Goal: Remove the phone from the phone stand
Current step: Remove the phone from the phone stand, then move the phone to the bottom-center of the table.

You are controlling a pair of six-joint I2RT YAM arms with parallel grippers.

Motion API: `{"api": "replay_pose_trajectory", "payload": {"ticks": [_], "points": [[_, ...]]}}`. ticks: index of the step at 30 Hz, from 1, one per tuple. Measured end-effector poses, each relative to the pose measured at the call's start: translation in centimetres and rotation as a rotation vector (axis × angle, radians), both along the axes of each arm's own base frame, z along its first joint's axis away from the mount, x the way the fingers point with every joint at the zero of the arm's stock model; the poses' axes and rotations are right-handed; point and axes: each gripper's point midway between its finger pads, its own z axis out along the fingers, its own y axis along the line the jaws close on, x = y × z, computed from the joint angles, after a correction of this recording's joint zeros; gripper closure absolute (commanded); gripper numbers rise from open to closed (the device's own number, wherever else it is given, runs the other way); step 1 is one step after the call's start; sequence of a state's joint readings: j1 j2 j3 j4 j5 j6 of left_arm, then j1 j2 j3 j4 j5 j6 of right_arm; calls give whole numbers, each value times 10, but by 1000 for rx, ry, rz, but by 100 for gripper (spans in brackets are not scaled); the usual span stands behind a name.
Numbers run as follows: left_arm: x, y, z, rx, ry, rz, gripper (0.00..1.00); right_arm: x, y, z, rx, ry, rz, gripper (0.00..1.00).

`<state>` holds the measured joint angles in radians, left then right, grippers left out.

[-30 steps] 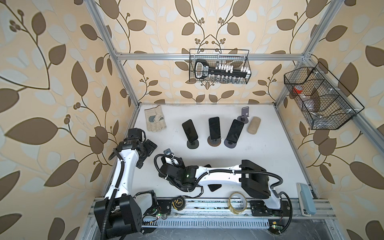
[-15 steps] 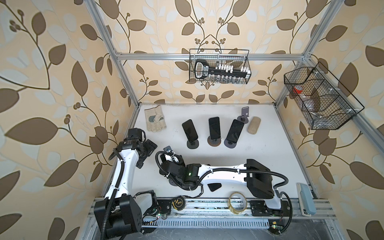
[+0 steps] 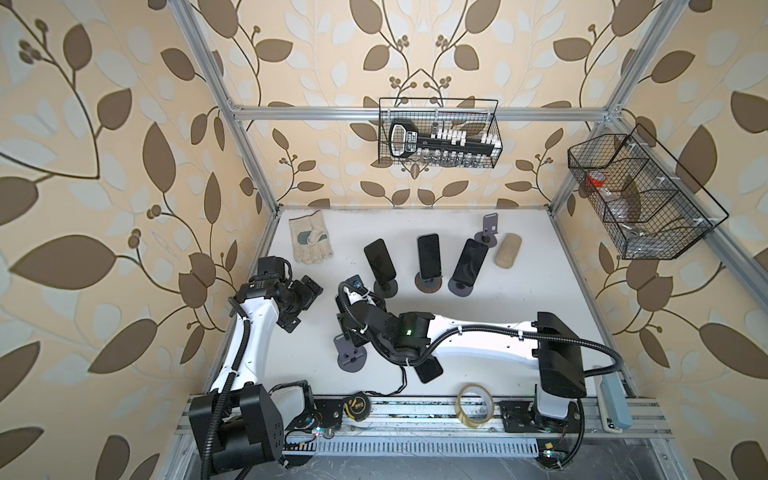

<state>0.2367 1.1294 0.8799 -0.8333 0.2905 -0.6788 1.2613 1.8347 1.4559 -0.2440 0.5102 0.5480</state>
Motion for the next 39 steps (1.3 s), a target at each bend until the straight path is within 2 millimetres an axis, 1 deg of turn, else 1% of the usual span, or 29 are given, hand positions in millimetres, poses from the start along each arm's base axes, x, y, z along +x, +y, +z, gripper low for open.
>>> {"api": "replay_pose_trajectory", "payload": {"ticks": [2, 7, 12, 15, 18, 23, 26, 29, 32, 35, 39], "points": [[2, -4, 1, -19, -10, -10, 1, 3, -14, -6, -13, 15, -8, 28], [8, -15, 4, -79, -50, -49, 1, 17, -57, -22, -57, 48, -57, 28], [5, -20, -2, -106, -41, -59, 1, 31, -112, -34, -84, 83, -137, 28], [5, -20, -2, -108, -41, -59, 1, 36, -145, -39, -88, 99, -191, 28], [4, -21, -4, -110, -36, -59, 1, 39, -177, -46, -95, 118, -247, 28], [-4, -21, -12, -107, -11, -57, 1, 39, -230, -61, -100, 158, -339, 28], [-8, -22, -13, -101, -18, -61, 1, 37, -256, -71, -101, 186, -381, 28], [-10, -22, -12, -97, -28, -63, 1, 31, -273, -82, -113, 212, -406, 28], [-11, -22, -12, -97, -30, -63, 1, 23, -281, -96, -132, 250, -413, 28], [-11, -23, -12, -98, -31, -64, 1, 16, -284, -106, -145, 285, -411, 28], [-13, -23, -16, -101, -25, -64, 1, 11, -284, -116, -154, 321, -401, 28]]}}
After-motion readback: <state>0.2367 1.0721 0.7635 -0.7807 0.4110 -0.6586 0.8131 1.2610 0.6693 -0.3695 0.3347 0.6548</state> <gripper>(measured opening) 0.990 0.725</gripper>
